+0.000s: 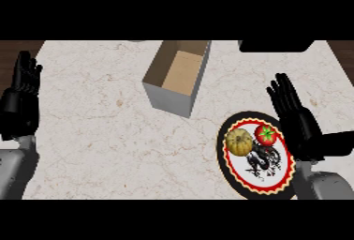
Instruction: Pick the squash from the plate and place it in the cardboard box
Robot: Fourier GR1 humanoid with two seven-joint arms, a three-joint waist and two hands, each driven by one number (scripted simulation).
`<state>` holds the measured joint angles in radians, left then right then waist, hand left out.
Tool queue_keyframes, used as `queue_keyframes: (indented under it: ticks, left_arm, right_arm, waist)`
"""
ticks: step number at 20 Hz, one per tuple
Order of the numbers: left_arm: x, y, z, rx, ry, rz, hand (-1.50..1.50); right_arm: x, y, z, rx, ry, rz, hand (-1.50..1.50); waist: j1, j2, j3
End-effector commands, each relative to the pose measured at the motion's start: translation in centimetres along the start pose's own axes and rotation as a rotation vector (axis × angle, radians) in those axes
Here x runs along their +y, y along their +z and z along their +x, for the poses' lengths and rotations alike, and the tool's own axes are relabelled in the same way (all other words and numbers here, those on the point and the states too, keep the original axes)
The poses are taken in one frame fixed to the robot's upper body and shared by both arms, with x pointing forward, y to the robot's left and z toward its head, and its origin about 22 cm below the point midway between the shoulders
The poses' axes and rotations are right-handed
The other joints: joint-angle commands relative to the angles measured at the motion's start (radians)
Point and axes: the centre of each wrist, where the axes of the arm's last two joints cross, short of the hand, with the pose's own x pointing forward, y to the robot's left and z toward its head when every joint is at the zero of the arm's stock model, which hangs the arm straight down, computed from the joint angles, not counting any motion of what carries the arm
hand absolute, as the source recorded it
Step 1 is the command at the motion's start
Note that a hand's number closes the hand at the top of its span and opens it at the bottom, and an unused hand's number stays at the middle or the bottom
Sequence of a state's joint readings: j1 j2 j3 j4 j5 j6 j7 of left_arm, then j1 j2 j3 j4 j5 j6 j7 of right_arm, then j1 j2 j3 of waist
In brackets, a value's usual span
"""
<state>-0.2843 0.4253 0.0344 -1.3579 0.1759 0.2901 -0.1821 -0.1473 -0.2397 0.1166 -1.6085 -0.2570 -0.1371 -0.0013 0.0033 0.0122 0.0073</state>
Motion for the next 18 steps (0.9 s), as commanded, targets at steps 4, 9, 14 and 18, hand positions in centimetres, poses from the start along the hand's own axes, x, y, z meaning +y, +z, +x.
queue_keyframes:
  ticks: [4,9,14,18]
  left_arm:
    - [3.1,2.7,-3.2,0.206,-0.25,-0.041,0.0]
    - [4.1,3.7,-4.7,0.293,-0.326,-0.078,0.0]
    - [4.4,6.8,-5.4,0.4,-0.341,-0.088,0.0]
    - [4.4,5.7,-5.5,0.403,-0.359,-0.078,0.0]
  right_arm:
    - [-0.4,0.0,-1.6,0.203,0.271,-0.166,-1.5]
    - [-7.6,3.4,-3.4,0.415,1.082,0.098,-1.5]
    - [-3.0,9.0,-4.7,0.301,0.74,-0.066,-1.5]
    - [-3.5,7.2,-1.1,0.252,0.812,0.04,-1.5]
  waist:
    - [0.012,-0.011,-0.009]
    - [0.035,0.011,-0.03]
    - [-0.012,-0.018,-0.007]
    - [-0.007,-0.014,-0.008]
